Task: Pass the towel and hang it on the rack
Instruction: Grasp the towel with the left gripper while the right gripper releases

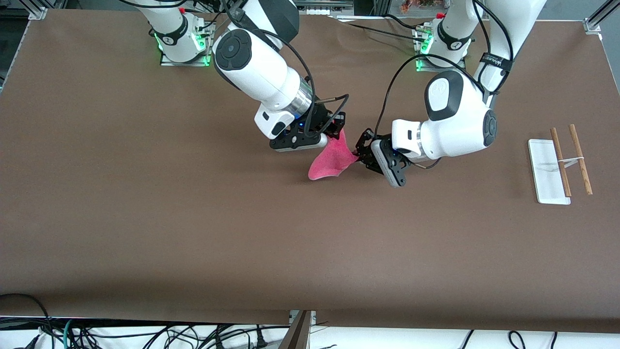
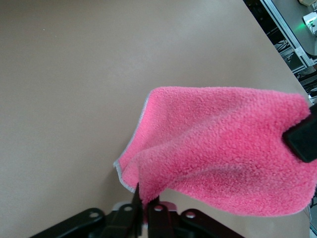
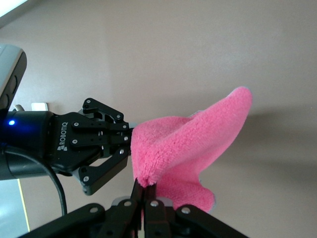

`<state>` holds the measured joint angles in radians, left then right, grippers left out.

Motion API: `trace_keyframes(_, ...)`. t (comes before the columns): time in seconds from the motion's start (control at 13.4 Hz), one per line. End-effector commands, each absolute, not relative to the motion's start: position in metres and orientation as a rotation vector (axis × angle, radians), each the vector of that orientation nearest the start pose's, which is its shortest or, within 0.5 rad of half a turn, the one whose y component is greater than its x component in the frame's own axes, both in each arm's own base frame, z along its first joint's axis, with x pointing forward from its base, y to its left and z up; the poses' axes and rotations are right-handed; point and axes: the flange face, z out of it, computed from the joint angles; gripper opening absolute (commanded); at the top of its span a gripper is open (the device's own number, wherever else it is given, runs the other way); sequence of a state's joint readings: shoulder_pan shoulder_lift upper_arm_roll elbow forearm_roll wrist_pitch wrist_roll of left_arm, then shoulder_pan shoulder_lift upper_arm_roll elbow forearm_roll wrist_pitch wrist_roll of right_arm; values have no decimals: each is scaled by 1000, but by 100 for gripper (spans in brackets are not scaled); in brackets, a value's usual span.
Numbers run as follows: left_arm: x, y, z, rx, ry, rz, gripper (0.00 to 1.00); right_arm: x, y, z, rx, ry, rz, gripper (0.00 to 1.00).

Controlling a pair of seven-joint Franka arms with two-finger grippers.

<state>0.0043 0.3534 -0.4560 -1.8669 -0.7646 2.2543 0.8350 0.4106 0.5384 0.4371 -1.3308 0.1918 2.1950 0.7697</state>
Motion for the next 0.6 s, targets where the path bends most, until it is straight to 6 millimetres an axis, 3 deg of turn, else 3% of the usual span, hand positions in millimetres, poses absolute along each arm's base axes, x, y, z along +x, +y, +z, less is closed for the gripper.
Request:
trace_keyframes(0.0, 576, -274, 368, 2216, -917, 262, 0, 535, 506, 496, -2575, 163, 56, 0)
trace_keyframes(0.07, 576, -274, 368, 2215, -916, 258, 0, 536, 504, 497, -2576, 163, 53, 9)
trace_keyframes(0.15, 576, -274, 368, 2214, -915, 254, 0, 537, 503, 495, -2580, 162, 58, 34)
trace_keyframes(0.22, 577, -273, 367, 2215, -913, 254, 0, 536, 502, 501, -2583, 147, 41, 99)
trace_keyframes(0.52, 580, -265, 370, 2206, -908, 236, 0, 537, 498, 510, -2580, 147, 24, 100)
